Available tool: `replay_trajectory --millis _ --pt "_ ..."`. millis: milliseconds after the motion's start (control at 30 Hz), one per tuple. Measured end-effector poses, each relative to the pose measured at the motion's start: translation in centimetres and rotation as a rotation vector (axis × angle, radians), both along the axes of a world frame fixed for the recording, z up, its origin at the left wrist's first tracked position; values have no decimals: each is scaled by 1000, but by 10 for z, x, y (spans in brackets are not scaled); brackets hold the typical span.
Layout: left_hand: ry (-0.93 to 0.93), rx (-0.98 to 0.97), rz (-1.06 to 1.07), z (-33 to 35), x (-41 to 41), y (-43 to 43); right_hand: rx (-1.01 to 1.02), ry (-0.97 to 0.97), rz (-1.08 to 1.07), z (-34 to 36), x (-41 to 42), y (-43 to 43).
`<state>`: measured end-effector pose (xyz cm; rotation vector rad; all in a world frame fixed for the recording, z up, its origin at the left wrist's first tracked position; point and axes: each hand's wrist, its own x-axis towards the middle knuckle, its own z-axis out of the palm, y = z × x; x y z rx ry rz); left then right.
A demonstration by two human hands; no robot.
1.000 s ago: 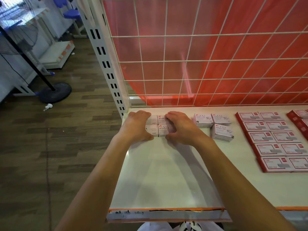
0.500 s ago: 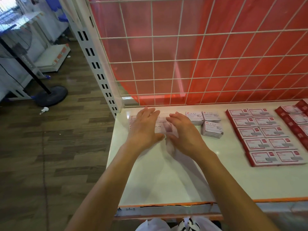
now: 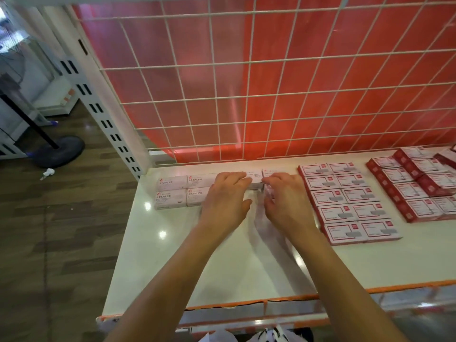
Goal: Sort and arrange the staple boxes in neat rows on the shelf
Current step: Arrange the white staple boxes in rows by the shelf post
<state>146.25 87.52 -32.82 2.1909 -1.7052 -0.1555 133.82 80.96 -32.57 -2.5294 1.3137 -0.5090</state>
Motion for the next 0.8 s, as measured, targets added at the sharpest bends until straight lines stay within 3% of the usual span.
replay_trajectory --millis 133,600,800 --pt "2 8 32 -2 -13 -9 41 53 -7 -6 -15 -12" --pt "-20 93 139 -7 -16 -32 190 -47 55 -11 -28 -34" --pt "-6 132 137 -7 -13 -40 301 61 131 -8 -26 -43"
